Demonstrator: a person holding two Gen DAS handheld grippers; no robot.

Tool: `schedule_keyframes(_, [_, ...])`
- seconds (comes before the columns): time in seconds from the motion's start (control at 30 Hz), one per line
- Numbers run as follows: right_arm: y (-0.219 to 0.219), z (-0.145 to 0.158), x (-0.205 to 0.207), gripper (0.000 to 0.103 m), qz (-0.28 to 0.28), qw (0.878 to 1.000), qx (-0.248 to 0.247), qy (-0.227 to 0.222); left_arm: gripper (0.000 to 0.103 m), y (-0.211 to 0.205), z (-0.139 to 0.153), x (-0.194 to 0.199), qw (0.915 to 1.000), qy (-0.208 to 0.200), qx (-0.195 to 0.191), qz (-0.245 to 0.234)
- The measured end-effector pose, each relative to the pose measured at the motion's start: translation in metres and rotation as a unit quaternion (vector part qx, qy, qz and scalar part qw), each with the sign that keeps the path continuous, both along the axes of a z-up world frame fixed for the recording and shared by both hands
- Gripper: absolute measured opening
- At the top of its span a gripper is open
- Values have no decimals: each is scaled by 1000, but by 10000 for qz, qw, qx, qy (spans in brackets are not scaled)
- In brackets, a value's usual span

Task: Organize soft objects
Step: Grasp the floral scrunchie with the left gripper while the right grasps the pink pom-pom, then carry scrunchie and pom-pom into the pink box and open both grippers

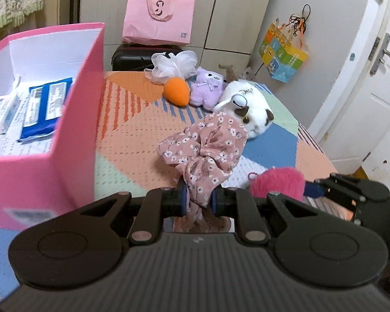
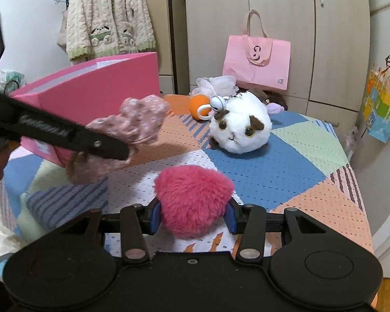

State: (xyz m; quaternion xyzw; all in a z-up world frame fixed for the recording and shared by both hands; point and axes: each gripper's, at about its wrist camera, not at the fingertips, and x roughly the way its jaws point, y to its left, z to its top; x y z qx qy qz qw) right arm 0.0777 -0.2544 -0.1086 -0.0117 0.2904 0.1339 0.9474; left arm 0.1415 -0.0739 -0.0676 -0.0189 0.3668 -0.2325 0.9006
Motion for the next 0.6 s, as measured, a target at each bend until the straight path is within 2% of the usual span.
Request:
schedule_keyframes(0.17, [-3,9,-6,52,147,9998,114,86,16,12,2,-15,10000,63,15,30])
schedule_keyframes(0.4, [3,25,-17,52,405,9988,189,188,16,34,0,-23,9988,447,-212,43])
schedule_keyframes(0.6, [24,42,-18,52,861,9948,167,517,16,54,7,-29,9969,711,-330,-80])
